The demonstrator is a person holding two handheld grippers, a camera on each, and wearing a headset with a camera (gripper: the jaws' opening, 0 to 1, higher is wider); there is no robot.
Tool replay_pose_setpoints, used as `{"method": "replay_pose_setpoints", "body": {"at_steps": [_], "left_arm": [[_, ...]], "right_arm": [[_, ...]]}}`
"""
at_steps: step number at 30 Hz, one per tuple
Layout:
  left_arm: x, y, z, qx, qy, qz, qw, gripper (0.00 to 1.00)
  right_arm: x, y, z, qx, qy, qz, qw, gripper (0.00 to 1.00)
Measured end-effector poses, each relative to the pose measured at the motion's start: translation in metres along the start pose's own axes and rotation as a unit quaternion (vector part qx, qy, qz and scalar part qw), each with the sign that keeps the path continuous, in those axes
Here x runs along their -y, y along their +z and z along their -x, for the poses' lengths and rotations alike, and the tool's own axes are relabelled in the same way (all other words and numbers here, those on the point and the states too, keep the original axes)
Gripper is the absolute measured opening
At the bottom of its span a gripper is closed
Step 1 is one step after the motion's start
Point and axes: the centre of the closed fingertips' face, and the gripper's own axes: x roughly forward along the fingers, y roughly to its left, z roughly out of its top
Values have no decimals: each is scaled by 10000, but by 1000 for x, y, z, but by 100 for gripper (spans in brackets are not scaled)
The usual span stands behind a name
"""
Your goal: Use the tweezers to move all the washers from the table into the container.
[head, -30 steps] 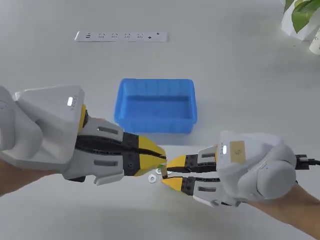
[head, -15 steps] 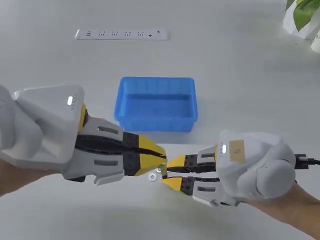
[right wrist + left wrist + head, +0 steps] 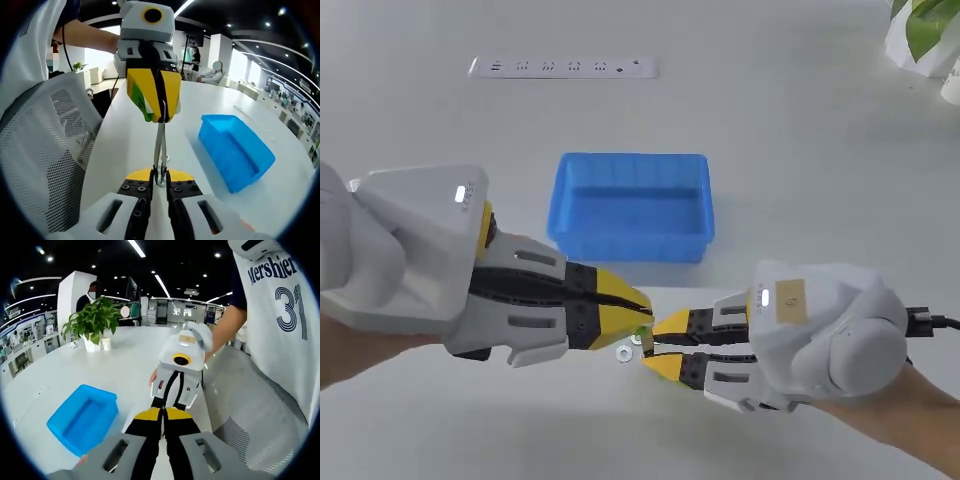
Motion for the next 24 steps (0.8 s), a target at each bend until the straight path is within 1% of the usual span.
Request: {"method": "replay_pose_setpoints", "body": {"at_steps": [9, 12, 16, 20, 24], "left_arm": [[1, 0, 0, -2, -14, 38, 10000, 5], [1, -1, 0, -21, -36, 92, 9999, 5], [1, 0, 2, -44, -33, 92, 9999, 5], [1, 5, 5, -33, -19, 55, 10000, 5], [1, 13, 9, -30, -8, 29, 10000, 5]], "right_arm": [[0, 0, 0, -26, 26, -59, 10000, 10], [0, 0, 0, -34, 18, -84, 10000, 10], [-1, 1, 2, -33, 28, -96, 9999, 10], [-1, 6, 5, -9, 4, -61, 10000, 9], [0, 14, 9, 37, -7, 7, 10000, 9]]}}
